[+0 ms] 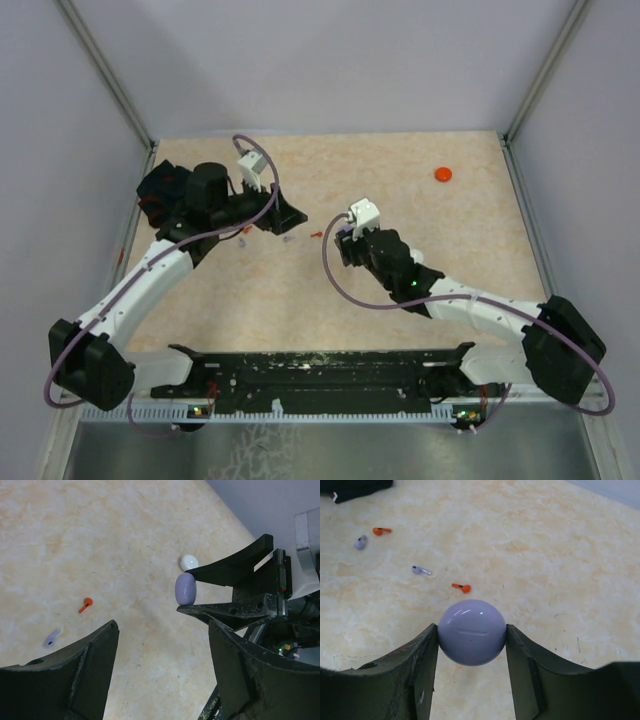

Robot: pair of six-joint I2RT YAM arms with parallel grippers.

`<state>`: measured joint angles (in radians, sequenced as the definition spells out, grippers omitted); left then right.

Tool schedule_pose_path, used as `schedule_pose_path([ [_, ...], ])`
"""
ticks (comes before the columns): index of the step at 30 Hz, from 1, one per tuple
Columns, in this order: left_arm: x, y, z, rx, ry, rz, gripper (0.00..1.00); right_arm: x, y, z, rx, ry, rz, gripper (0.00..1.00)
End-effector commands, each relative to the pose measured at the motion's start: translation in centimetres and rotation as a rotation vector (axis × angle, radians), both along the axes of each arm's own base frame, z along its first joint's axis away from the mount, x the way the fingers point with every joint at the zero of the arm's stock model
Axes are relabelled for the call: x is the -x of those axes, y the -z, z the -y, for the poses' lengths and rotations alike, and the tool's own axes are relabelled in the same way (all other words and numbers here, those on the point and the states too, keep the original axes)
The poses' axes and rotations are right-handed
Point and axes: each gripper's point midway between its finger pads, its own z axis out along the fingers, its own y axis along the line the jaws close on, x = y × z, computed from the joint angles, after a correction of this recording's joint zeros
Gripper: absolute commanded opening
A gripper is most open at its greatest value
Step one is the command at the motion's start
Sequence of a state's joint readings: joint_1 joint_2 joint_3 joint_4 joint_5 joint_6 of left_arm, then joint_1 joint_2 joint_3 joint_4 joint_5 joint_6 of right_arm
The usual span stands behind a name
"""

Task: Insert the wireless bluetooth earbuds into the charging case
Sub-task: Pick up the charging case at the center of the board.

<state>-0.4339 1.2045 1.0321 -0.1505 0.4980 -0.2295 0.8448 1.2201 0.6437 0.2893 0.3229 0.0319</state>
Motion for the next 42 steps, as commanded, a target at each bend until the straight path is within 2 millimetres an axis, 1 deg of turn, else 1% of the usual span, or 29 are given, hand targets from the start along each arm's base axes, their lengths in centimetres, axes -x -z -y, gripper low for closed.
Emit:
schedule_pose_path([
  [1,0.8,-1.3,2.2,0.08,0.141,-0.026,0.76,0.4,-5.5,-1.7,-0.109,-0.09,0.191,0.46],
  [5,1.4,-0.4,2.4,0.104,0.163,-0.022,0.75,1.0,-6.6,-2.6,-0.115,-0.143,0.256,0.46],
  [14,2.9,1.4,2.5,0.129,0.201,-0.069,0.7,2.0,-9.0,-5.6,-0.137,-0.224,0.375,0.46],
  [19,3.0,1.5,2.4,0.124,0.203,-0.06,0.66,2.3,-9.3,-7.3,-0.111,-0.249,0.402,0.46],
  [24,3.2,1.6,2.4,0.124,0.209,-0.059,0.61,2.8,-9.4,-8.2,-0.103,-0.268,0.412,0.46],
  [29,3.4,1.8,2.5,0.124,0.226,-0.071,0.56,3.1,-9.9,-8.5,-0.113,-0.275,0.421,0.46],
  [37,3.8,2.3,3.0,0.132,0.267,-0.101,0.44,3.2,-10.2,-8.6,-0.124,-0.279,0.429,0.46],
  [42,3.7,2.8,3.1,0.13,0.272,-0.118,0.43,3.3,-10.3,-8.8,-0.129,-0.281,0.435,0.46],
])
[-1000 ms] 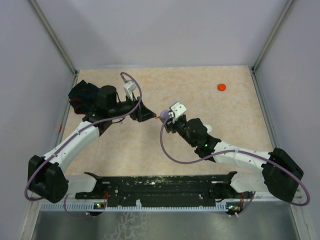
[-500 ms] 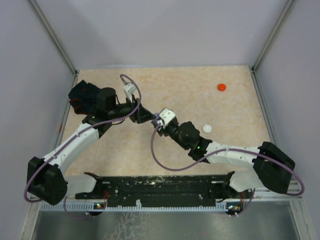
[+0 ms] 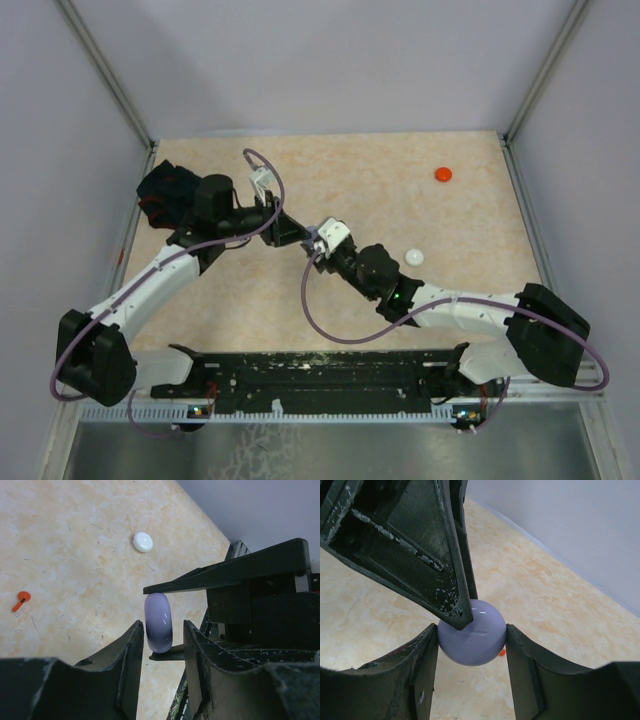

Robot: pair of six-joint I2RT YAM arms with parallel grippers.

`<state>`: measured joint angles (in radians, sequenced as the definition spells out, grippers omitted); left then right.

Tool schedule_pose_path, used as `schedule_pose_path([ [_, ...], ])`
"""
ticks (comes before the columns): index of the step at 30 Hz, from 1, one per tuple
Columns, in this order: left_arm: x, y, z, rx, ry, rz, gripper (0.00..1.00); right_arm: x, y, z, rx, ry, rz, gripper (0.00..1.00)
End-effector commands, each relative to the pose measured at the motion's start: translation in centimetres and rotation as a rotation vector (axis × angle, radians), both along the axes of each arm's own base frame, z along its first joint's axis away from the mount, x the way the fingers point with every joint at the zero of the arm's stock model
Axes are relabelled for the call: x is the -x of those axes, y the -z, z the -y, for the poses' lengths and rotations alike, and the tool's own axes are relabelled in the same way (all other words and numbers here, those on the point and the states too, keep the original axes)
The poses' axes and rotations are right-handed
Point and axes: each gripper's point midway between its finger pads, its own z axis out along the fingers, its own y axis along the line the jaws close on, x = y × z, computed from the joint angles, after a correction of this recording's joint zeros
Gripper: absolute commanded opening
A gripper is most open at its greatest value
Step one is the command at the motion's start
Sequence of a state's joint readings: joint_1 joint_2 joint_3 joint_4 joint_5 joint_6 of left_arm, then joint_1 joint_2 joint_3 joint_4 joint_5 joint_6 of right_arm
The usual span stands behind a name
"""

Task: Insert the wireless bluetooth earbuds into the charging case
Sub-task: Pick up the charging case at the center of the board, then open the charging case.

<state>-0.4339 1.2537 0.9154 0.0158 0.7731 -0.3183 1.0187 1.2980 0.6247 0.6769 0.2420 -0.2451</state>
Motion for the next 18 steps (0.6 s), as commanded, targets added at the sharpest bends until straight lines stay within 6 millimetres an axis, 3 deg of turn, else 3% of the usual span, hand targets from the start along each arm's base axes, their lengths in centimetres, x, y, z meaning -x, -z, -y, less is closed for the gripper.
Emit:
schedule_pose_path([
  [1,0.29,0.31,0.35,0.012,0.036,-0.008,0.43,0.03,-5.12,-1.11,-0.125,-0.013,0.089,0.46],
  [8,0.39,0.79,0.59,0.012,0.055,-0.031,0.39,0.05,-5.22,-1.21,-0.128,-0.016,0.093,0.46],
  [18,0.47,0.38,0.28,-0.033,0.094,0.077,0.09,0.64,-4.52,-0.88,-0.124,-0.031,0.06,0.66],
])
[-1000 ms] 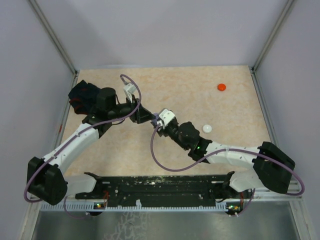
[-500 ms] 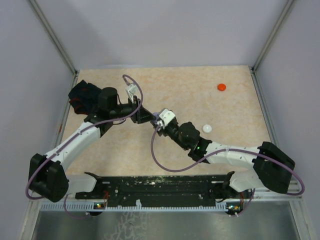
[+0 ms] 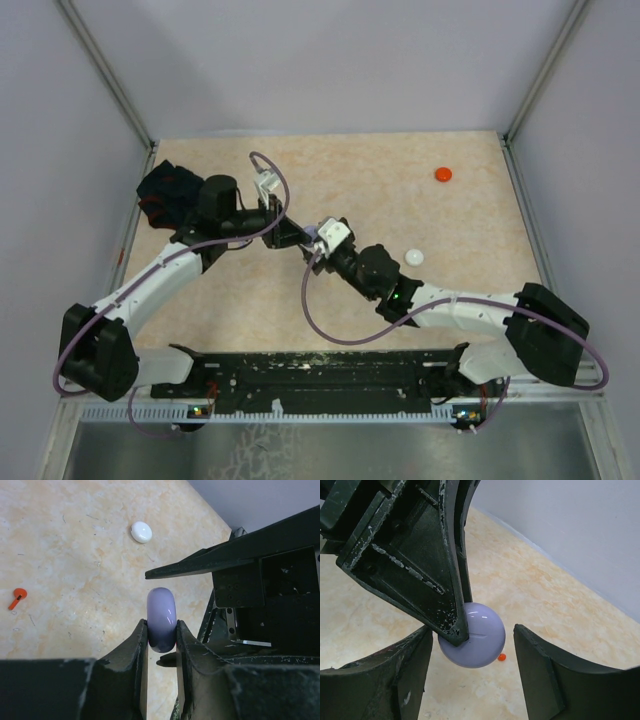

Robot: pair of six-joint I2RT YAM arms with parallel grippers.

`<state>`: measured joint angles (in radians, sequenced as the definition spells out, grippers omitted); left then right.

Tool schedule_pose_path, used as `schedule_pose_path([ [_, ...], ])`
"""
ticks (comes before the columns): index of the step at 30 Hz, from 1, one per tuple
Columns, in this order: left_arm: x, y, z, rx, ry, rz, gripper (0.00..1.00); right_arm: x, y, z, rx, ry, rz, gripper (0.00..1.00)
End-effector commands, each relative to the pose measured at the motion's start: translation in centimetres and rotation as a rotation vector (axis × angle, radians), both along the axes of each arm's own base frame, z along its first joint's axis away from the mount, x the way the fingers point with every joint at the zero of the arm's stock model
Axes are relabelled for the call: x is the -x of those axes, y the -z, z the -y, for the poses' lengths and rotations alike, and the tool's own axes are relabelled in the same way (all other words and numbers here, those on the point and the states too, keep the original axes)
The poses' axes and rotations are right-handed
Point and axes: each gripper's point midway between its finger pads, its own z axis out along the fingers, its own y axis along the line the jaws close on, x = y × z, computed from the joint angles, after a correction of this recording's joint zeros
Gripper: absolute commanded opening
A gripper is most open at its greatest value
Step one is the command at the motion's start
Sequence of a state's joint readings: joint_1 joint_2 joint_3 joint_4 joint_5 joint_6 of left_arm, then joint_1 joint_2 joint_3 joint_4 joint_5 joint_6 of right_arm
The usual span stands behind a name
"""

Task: Insert the wireless bluetooth earbuds into the charging case
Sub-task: Open the charging case.

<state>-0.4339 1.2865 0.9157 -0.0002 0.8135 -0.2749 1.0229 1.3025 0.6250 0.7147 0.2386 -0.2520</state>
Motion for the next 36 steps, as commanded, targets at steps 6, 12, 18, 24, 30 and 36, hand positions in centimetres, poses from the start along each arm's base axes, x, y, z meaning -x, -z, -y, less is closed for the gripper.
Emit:
schedule_pose_path([
  [6,0.1,-0.7,-0.4,-0.068,0.085,0.185,0.04,0.9,-3.4,0.9,-0.084,-0.007,-0.004,0.77],
  [12,0.6,-0.4,-0.9,-0.113,0.142,0.275,0.02,2.3,-3.5,3.0,-0.154,-0.169,-0.084,0.78],
  [18,1.9,-0.4,-0.7,-0.103,0.231,0.329,0.01,3.8,-3.6,4.3,-0.217,-0.343,-0.133,0.78],
  [24,3.6,-0.1,-0.1,-0.115,0.326,0.406,0.0,5.3,-2.4,3.5,-0.188,-0.494,-0.175,0.76],
  [30,5.4,0.1,0.4,-0.126,0.393,0.495,0.0,6.1,-1.3,3.0,-0.176,-0.56,-0.161,0.75],
  [36,6.8,0.0,0.8,-0.113,0.45,0.537,0.0,7.6,0.0,3.0,-0.177,-0.643,-0.07,0.71],
])
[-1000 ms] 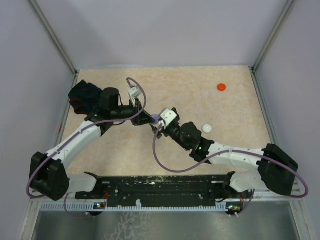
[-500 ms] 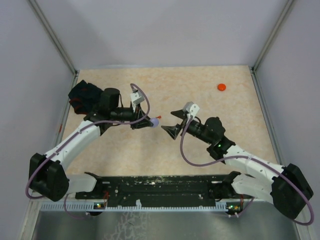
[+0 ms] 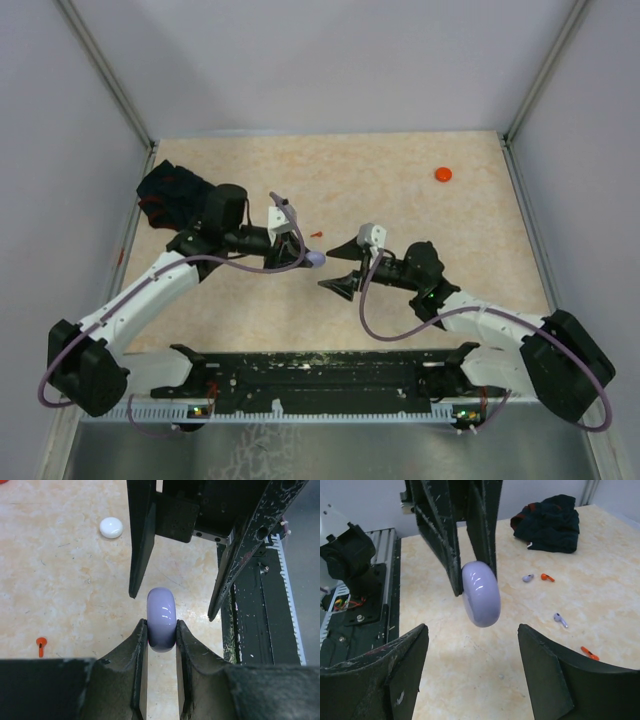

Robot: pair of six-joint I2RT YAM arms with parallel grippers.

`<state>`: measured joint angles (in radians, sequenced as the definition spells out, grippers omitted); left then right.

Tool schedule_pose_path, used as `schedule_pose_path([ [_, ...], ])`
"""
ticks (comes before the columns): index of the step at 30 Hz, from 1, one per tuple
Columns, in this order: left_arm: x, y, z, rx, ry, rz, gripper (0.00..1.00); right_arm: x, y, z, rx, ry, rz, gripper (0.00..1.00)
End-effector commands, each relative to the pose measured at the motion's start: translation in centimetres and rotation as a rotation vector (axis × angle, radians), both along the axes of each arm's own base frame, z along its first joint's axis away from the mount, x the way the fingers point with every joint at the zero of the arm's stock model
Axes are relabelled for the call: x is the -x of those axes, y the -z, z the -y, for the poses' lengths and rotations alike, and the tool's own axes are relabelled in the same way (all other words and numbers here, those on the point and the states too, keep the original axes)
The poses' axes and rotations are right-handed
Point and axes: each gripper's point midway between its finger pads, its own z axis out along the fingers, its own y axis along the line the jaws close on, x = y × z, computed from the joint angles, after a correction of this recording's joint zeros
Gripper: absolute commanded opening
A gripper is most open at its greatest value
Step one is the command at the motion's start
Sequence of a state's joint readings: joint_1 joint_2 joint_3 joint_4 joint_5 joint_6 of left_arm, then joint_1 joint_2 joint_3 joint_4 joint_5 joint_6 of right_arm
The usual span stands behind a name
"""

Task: Insert the wireless bluetooth earbuds into the charging case
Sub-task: Open the charging case.

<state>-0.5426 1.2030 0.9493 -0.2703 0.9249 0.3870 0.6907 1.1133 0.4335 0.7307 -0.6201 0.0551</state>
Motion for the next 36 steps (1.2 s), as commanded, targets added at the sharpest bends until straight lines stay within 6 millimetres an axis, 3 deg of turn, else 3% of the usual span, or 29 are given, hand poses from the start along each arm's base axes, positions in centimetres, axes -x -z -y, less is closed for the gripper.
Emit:
schedule_pose_path([
  [1,1.4,-0.2,0.2,0.012,0.077,0.061,0.0,1.8,-1.9,0.0,-0.112,-0.093,0.176,0.7],
  [4,1.9,0.1,0.4,0.008,0.096,0.074,0.0,2.4,-2.4,0.3,-0.164,-0.102,0.238,0.66],
  [14,2.7,0.4,0.7,0.002,0.136,0.095,0.0,2.1,-2.3,-0.3,-0.157,-0.12,0.191,0.61],
  [26,3.5,0.6,1.3,0.002,0.172,0.081,0.0,2.6,-2.6,-0.7,-0.194,-0.166,0.153,0.48],
  [31,3.8,0.7,1.4,0.0,0.184,0.071,0.01,2.7,-2.6,-0.7,-0.197,-0.172,0.149,0.4],
  [36,3.9,0.6,1.5,0.003,0.189,0.072,0.03,2.6,-2.3,-0.8,-0.187,-0.173,0.137,0.24],
])
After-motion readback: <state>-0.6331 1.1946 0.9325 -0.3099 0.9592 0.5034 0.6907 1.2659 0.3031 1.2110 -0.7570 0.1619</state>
